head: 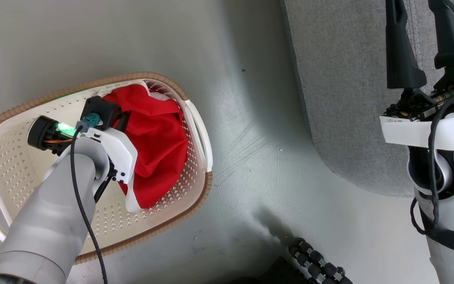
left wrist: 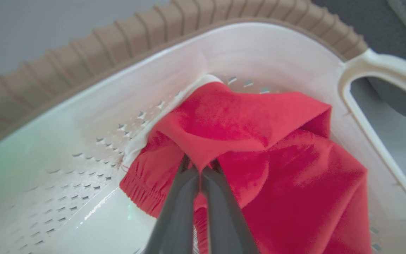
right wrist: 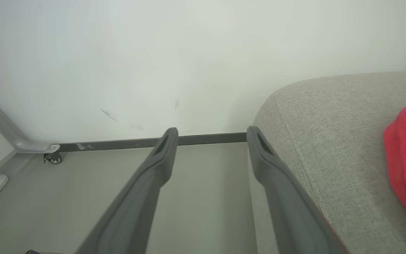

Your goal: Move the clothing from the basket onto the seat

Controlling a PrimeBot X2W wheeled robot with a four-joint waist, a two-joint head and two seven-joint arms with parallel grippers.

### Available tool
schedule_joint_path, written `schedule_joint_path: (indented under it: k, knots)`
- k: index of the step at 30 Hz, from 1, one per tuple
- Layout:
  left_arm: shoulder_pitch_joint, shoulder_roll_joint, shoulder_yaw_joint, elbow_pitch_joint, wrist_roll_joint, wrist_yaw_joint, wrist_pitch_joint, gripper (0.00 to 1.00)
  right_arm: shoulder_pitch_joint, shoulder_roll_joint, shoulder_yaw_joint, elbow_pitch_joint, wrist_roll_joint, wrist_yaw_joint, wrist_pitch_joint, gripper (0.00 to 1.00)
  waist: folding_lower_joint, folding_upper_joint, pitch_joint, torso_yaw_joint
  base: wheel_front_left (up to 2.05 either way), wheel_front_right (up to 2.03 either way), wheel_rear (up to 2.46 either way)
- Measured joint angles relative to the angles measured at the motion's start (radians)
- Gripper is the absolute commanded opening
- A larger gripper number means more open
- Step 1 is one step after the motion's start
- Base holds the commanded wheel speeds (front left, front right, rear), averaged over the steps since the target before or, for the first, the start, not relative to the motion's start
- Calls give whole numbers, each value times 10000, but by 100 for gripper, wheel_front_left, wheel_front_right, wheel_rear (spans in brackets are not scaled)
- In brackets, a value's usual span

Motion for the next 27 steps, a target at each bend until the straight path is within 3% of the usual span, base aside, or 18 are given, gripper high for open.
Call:
schedule_joint_path:
  k: [18, 27]
  knots:
    - [437, 130, -73, -587, -740, 0, -213, 0, -192, 4, -180, 19, -19, 0, 0, 100, 0, 0, -693, 224, 0, 0, 0]
    - [882, 247, -65, -1536, -918, 0, -224, 0, -185, -40, -309, 109, -75, 0, 0, 100, 0, 0, -1267, 411, 0, 0, 0]
